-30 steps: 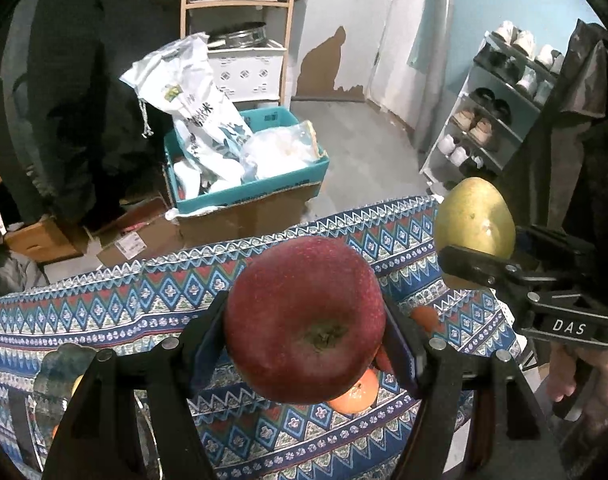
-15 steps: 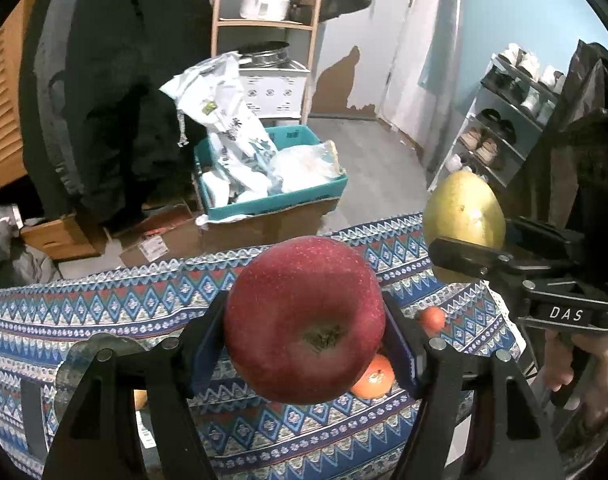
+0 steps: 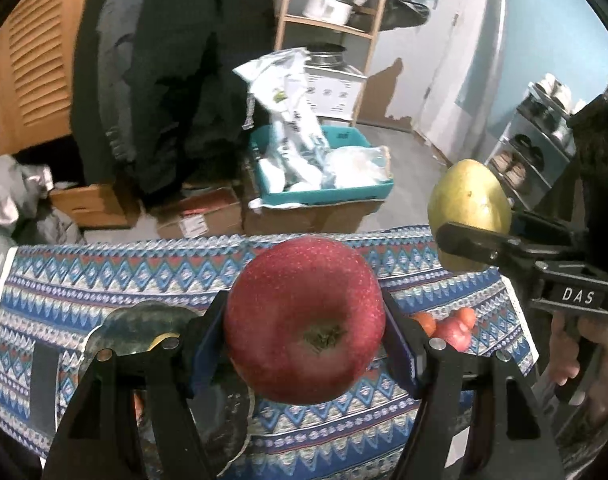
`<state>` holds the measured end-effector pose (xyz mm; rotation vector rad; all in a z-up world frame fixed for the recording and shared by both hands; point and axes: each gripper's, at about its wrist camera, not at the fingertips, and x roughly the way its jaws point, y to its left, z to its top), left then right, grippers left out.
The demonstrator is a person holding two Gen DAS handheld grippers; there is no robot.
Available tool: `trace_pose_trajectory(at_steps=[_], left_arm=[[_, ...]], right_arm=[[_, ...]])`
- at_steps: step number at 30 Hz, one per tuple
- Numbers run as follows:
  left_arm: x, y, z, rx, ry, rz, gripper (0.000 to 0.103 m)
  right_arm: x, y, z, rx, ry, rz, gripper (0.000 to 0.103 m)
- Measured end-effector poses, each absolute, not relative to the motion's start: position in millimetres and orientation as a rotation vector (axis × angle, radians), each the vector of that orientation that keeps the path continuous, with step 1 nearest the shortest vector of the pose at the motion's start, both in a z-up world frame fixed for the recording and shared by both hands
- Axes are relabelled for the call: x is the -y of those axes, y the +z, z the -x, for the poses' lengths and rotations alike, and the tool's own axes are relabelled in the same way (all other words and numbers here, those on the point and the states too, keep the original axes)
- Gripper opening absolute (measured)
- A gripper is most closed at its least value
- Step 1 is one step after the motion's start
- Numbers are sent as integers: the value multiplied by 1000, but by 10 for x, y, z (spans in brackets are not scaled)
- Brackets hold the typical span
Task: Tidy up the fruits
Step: 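Lift and carry the apple with the left tool while the right tool carries the pear toward the glass plate, then lower the apple onto the glass plate and open the left tool while the right tool releases the pear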
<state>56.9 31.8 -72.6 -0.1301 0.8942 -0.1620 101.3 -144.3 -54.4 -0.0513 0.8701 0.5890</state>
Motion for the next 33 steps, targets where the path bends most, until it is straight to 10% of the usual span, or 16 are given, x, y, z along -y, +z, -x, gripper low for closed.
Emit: trace_pose_trajectory(at_steps=[33], left_arm=[[-1687,-1565,-28,-1039,103,296,73]], right_arm=[[-152,-1132,-981,-1050,823,193,67]])
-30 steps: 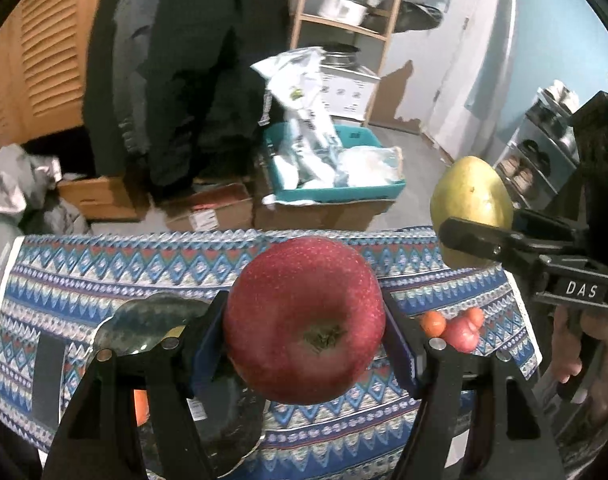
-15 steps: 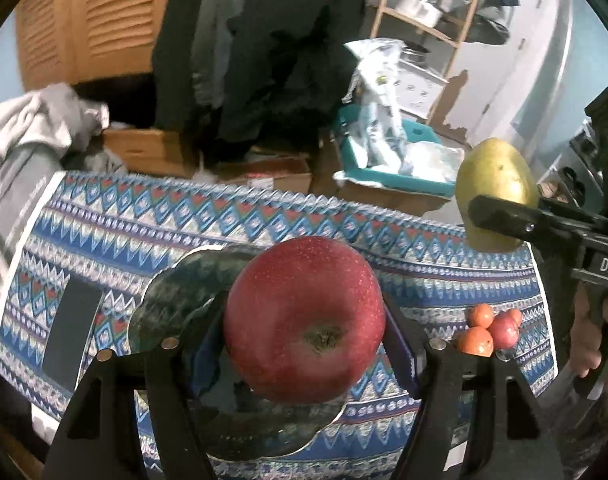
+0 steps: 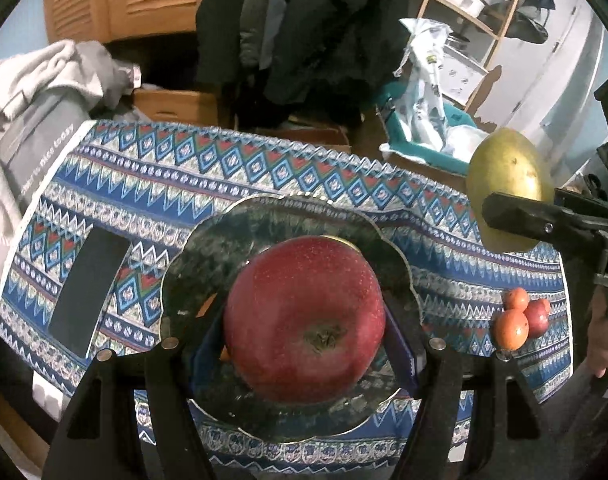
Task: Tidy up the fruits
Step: 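Lower the apple onto the glass plate and open the left tool while the right tool releases the pear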
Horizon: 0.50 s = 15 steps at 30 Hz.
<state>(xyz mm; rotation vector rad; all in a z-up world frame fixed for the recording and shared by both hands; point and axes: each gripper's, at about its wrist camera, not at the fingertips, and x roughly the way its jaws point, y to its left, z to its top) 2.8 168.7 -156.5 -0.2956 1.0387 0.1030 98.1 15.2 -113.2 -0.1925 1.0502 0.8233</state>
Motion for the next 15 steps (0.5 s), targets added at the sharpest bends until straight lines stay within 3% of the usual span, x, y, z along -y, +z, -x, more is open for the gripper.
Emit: trace_pose_trajectory(at_steps=[15], left_arm=[[-1644,-2015,86,-1155,120,309,73]], right_arm=[[-429,-1700,-903,-1175,847,272,67]])
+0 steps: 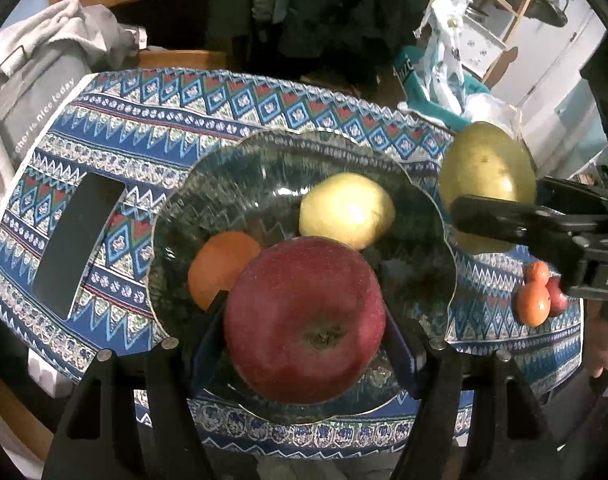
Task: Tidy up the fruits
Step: 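Lower the apple onto the glass plate and open the left tool while the right tool releases the pear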
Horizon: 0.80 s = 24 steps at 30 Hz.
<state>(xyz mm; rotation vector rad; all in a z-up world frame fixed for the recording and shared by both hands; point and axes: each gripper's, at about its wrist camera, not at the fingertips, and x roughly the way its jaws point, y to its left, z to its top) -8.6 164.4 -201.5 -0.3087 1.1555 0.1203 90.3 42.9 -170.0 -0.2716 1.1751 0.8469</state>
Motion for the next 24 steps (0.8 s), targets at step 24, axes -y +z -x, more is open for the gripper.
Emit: trace_pose_trajectory(at_steps=[24], left_arm=[[-1700,-2438,71,-1299,147,358,72]], right_arm=[[-617,-2209,-808,-1276,868,341,67]])
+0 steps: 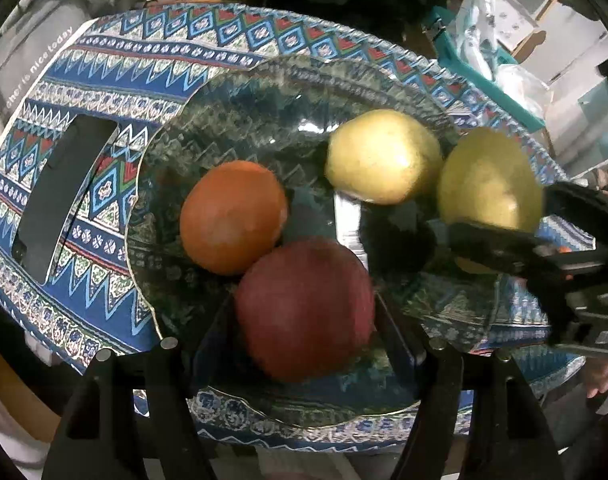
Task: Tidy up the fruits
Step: 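Lower the apple onto the glass plate and open the left tool while the right tool releases the pear, then lift both tools off the plate and move back toward the remaining fruit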
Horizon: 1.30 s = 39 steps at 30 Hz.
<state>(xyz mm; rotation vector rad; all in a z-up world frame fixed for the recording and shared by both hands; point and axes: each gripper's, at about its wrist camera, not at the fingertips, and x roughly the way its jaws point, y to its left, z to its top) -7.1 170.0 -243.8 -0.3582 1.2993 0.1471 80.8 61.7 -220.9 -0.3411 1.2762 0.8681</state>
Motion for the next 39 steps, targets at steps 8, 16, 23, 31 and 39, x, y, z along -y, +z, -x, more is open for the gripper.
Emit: trace_pose_trajectory(at_steps=[8,16,23,31,39], left_arm=[[-1653,-2274,74,-1259,132,320,72],[-1635,-2172,58,-1230,137,308,72],[-1592,-1994,51,-1182,137,309,72],[-1460,-1627,10,-1094,113,285,72],[-1333,-1210,1,-997,96,239,79]], right_arm=[[-607,-2338,-836,-1310,848,338,67],[-553,-2106,-889,-1261,851,271,67],[-429,-1756,-923,-1178,834,225,67],[-255,-1316,-897,-1054,772,230,67],[-108,-909,-809,-949,754,220,67]])
